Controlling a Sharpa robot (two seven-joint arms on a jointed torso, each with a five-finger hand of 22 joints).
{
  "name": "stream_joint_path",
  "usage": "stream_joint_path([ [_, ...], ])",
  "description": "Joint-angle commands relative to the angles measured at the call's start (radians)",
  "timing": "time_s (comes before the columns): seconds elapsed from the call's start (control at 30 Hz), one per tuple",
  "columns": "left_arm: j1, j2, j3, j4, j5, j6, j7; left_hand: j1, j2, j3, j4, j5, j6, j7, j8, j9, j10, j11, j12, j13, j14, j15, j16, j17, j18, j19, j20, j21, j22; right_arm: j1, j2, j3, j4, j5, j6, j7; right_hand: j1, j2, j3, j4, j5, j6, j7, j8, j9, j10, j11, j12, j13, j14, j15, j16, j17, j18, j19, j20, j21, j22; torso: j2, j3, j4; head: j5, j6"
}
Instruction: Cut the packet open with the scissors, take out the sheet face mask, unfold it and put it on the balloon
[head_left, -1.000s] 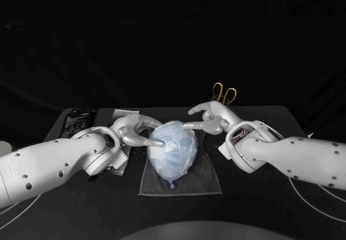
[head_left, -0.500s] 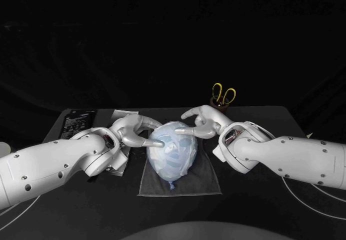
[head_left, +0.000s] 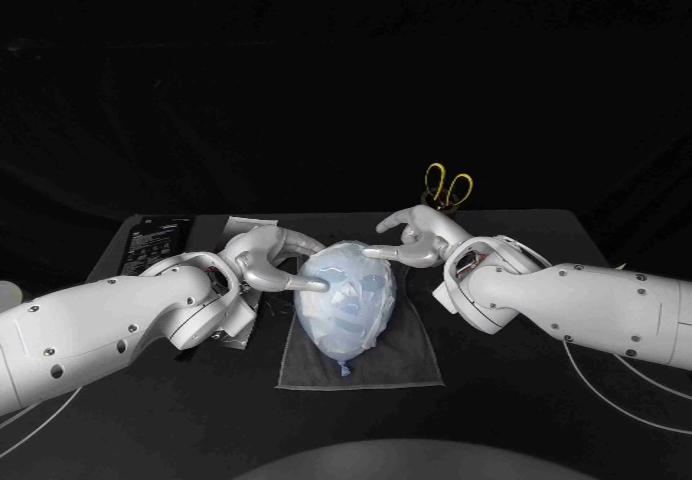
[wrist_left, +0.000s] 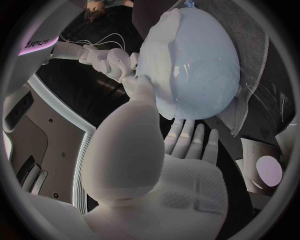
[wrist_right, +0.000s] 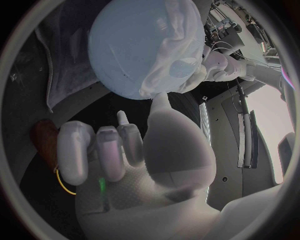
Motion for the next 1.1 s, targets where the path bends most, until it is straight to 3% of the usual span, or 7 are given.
stream_joint_path([
  [0.03,-0.003,0.001,-0.003,0.002,0.0,0.031,-0.004,0.005,0.008,0.008,0.001,-0.006,0.008,0.063,0.006,0.001,0.009,-0.001,-0.001,0.001,0.009,-0.001,-0.005,0.001,-0.002,0.007,0.002,0.003,-0.002,-0.002,-0.005,-0.001,-0.022,-0.003,0.003,-0.008,0.005,0.004,-0.002,0.001,-0.006,0.002,0.0,0.004,0.001,0.015,0.005,0.004,0.154,0.107,0.001,0.005,0.263,0.008,0.053,0.003,0.003,0.222,-0.001,0.0009,-0.0005,-0.002,-0.002],
  [0.33,-0.003,0.0,-0.003,0.001,0.0,0.031,-0.004,0.005,0.008,0.008,0.001,-0.006,0.008,0.063,0.006,0.001,0.009,-0.001,-0.001,0.001,0.009,-0.001,-0.005,0.001,-0.002,0.007,0.002,0.003,-0.002,-0.001,-0.009,-0.001,-0.076,0.011,-0.011,0.005,0.013,0.028,-0.013,-0.002,-0.006,0.011,-0.001,0.014,0.004,0.017,0.003,0.005,0.154,0.107,0.0,0.005,0.263,0.007,0.055,0.002,0.008,0.223,-0.001,0.0007,-0.0011,-0.003,-0.001],
  [0.57,-0.003,0.0,-0.003,0.002,0.0,0.031,-0.004,0.005,0.009,0.009,0.001,-0.006,0.009,0.063,0.007,0.001,0.011,0.0,-0.001,0.001,0.01,0.0,-0.005,0.001,-0.002,0.007,0.002,0.003,-0.002,0.001,-0.012,0.002,-0.105,-0.003,-0.042,0.006,0.061,0.08,-0.021,-0.005,-0.006,0.024,0.0,0.029,0.008,0.019,0.004,0.007,0.155,0.107,0.0,0.005,0.263,0.006,0.057,0.001,0.012,0.225,-0.001,0.0002,0.001,-0.007,0.0],
  [0.7,-0.003,-0.002,-0.003,0.003,0.001,0.032,-0.004,0.005,0.009,0.009,0.001,-0.006,0.009,0.063,0.007,0.001,0.011,0.0,-0.001,0.001,0.01,0.0,-0.005,0.001,-0.002,0.007,0.002,0.003,-0.002,0.002,-0.031,0.004,-0.058,0.017,-0.035,0.038,0.048,0.088,-0.045,0.0,-0.006,0.024,0.001,0.033,0.008,0.02,0.004,0.008,0.156,0.107,0.001,0.005,0.263,0.006,0.058,0.002,0.013,0.225,0.0,0.0003,0.0004,-0.007,0.003],
  [0.83,-0.003,-0.002,-0.003,0.003,0.001,0.032,-0.004,0.005,0.009,0.009,0.001,-0.006,0.009,0.063,0.007,0.001,0.011,0.0,-0.001,0.001,0.01,0.0,-0.005,0.001,-0.002,0.007,0.002,0.003,-0.002,0.002,-0.057,0.005,0.02,0.044,-0.014,0.07,0.03,0.09,-0.076,0.001,-0.006,0.02,0.001,0.034,0.007,0.02,0.004,0.008,0.155,0.107,0.001,0.005,0.263,0.006,0.057,0.002,0.012,0.225,0.0,0.0008,0.0002,-0.008,0.004],
  [0.97,-0.003,-0.002,-0.003,0.003,0.001,0.033,-0.003,0.005,0.009,0.009,0.001,-0.006,0.009,0.063,0.007,0.001,0.011,0.0,-0.001,0.001,0.01,0.0,-0.005,0.001,-0.002,0.007,0.002,0.003,-0.002,0.002,-0.081,0.005,0.083,0.073,0.016,0.086,0.015,0.082,-0.106,0.0,-0.006,0.013,0.0,0.033,0.005,0.018,0.004,0.007,0.153,0.107,0.001,0.005,0.263,0.007,0.056,0.002,0.008,0.224,-0.001,0.0004,-0.0005,-0.009,0.005],
  [1.1,-0.003,-0.001,-0.003,0.002,0.001,0.033,-0.003,0.005,0.009,0.009,0.001,-0.006,0.009,0.063,0.007,0.001,0.011,0.0,-0.001,0.001,0.01,0.0,-0.005,0.001,-0.002,0.007,0.002,0.003,-0.002,0.002,-0.095,0.005,0.113,0.111,0.042,0.094,0.008,0.064,-0.122,0.001,-0.006,0.003,0.0,0.031,0.003,0.011,0.005,0.001,0.145,0.107,0.001,0.005,0.263,0.009,0.051,0.002,-0.004,0.22,-0.001,0.0003,-0.0001,-0.01,0.005],
])
